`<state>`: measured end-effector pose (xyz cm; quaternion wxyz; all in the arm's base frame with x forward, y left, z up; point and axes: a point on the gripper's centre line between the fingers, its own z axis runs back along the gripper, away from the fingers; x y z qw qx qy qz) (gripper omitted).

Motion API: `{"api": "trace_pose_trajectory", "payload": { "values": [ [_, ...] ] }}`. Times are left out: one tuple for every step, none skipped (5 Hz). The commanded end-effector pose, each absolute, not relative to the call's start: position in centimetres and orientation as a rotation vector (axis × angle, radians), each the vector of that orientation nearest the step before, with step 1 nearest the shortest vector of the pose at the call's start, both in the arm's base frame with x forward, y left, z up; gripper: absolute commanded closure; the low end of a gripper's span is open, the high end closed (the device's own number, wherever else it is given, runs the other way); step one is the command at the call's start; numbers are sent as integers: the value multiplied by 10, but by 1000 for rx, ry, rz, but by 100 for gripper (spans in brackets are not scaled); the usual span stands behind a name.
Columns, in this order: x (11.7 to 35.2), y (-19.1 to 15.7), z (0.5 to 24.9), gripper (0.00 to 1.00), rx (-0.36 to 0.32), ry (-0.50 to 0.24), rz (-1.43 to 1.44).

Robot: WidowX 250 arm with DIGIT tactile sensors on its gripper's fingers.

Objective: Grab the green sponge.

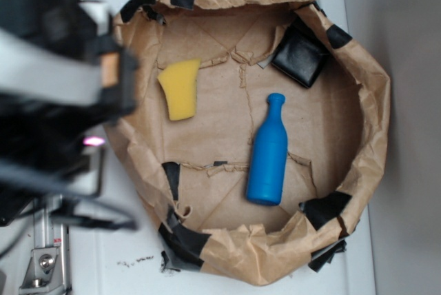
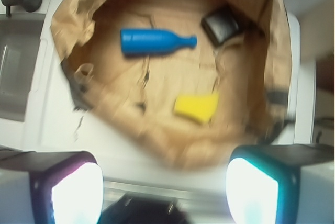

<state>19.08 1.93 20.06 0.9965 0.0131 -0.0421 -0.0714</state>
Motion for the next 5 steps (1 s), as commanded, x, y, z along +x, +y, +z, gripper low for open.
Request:
{"api": "trace_pose_trajectory", "payload": {
  "values": [
    [224,38,141,0,107,-17,-419],
    [234,45,104,0,178,21,-547],
    [237,53,76,0,167,7,-460],
    [237,53,76,0,167,7,-460],
    [237,53,76,0,167,7,-460]
  ]
}}
